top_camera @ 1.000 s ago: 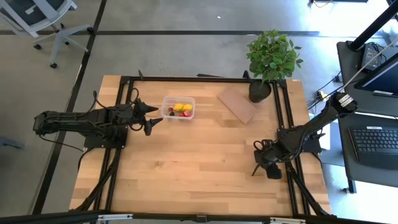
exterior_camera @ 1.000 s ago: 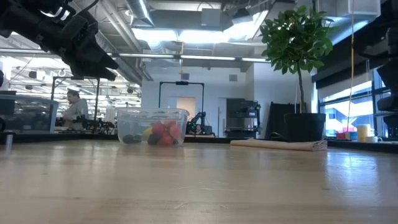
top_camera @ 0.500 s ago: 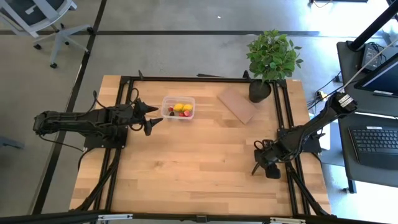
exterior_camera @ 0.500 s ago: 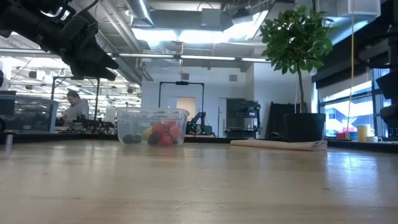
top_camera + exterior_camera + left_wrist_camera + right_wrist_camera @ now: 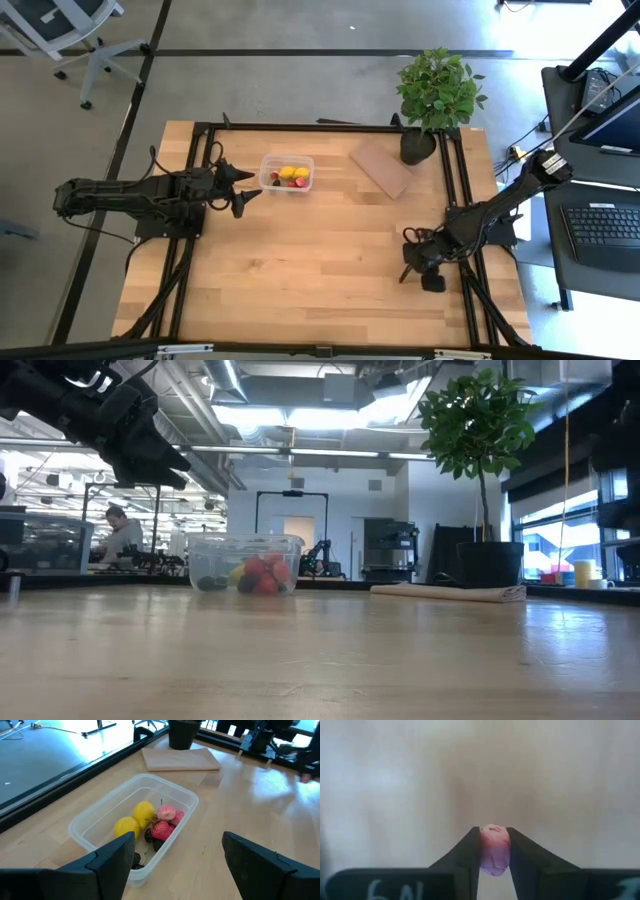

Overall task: Pick and placing Produce into tupperware
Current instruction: Put the pink peach into the transparent bin

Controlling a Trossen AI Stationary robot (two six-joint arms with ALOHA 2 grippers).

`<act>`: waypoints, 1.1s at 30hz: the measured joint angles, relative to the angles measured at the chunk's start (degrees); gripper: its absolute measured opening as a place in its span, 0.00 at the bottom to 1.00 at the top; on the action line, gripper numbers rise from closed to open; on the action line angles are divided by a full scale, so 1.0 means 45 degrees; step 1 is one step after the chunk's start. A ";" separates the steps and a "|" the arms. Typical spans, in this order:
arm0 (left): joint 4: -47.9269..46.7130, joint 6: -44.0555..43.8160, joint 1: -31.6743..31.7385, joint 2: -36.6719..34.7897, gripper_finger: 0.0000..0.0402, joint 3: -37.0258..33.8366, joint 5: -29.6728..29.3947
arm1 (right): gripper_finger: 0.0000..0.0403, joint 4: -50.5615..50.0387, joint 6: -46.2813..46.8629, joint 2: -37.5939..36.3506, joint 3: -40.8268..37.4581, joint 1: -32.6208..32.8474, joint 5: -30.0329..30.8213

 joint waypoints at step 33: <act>0.0000 0.0100 0.0000 0.0000 0.72 0.0000 -0.0145 | 0.22 0.4287 -0.7968 0.7226 1.3598 -1.0154 0.2013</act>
